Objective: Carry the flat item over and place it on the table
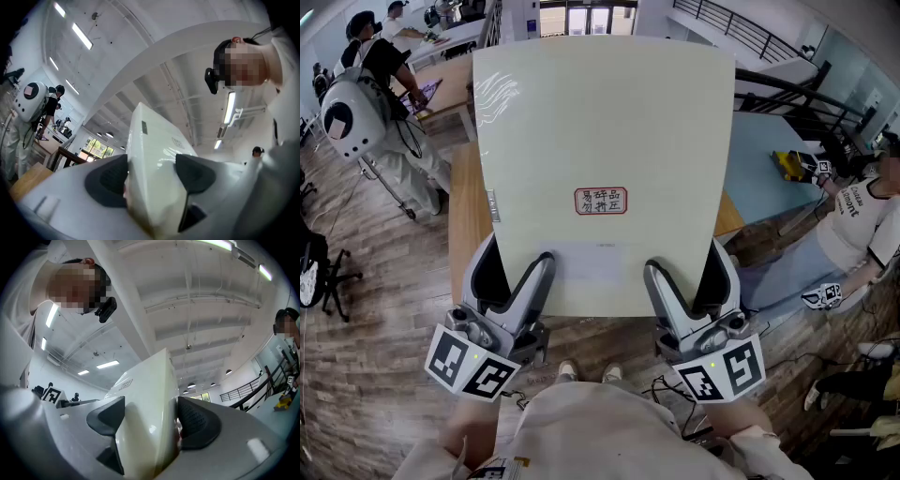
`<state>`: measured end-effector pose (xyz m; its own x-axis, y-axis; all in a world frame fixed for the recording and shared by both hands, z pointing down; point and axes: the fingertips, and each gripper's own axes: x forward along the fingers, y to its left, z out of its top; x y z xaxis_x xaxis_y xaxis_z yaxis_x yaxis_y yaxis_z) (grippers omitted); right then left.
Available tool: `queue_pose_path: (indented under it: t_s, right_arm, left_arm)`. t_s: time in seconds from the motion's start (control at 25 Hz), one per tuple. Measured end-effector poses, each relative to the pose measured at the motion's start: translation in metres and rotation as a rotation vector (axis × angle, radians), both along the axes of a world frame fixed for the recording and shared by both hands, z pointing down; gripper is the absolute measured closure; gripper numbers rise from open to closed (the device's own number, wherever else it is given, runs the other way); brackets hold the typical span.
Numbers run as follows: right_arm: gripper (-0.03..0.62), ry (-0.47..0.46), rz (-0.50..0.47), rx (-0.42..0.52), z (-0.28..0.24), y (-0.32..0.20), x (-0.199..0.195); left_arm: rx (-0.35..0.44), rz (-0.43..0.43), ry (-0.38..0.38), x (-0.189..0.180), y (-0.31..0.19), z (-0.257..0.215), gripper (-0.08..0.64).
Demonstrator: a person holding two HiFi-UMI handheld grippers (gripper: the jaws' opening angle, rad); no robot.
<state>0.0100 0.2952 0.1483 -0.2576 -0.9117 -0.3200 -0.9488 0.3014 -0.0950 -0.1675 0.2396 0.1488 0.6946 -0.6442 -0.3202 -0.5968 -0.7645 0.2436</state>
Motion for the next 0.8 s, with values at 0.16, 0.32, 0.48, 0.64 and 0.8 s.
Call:
queue_pose_path:
  t_s: [0.16, 0.32, 0.48, 0.64, 0.8]
  right_arm:
    - [0.244, 0.001, -0.002, -0.013, 0.004, 0.001, 0.001]
    - [0.242, -0.008, -0.004, -0.023, 0.01, 0.005, 0.002]
    - [0.241, -0.014, -0.01, -0.025, 0.019, 0.01, 0.003]
    - [0.241, -0.013, -0.016, -0.04, 0.019, 0.005, 0.004]
    - [0.241, -0.011, -0.021, -0.044, 0.021, 0.006, 0.011]
  left_arm:
    - [-0.013, -0.006, -0.001, 0.001, 0.002, 0.004, 0.252]
    - [-0.022, -0.01, -0.004, 0.001, 0.006, 0.012, 0.252]
    - [-0.026, -0.02, -0.006, 0.002, 0.012, 0.02, 0.252]
    - [-0.037, -0.026, -0.005, 0.003, 0.009, 0.021, 0.252]
    - [-0.041, -0.033, -0.005, 0.009, 0.011, 0.023, 0.252]
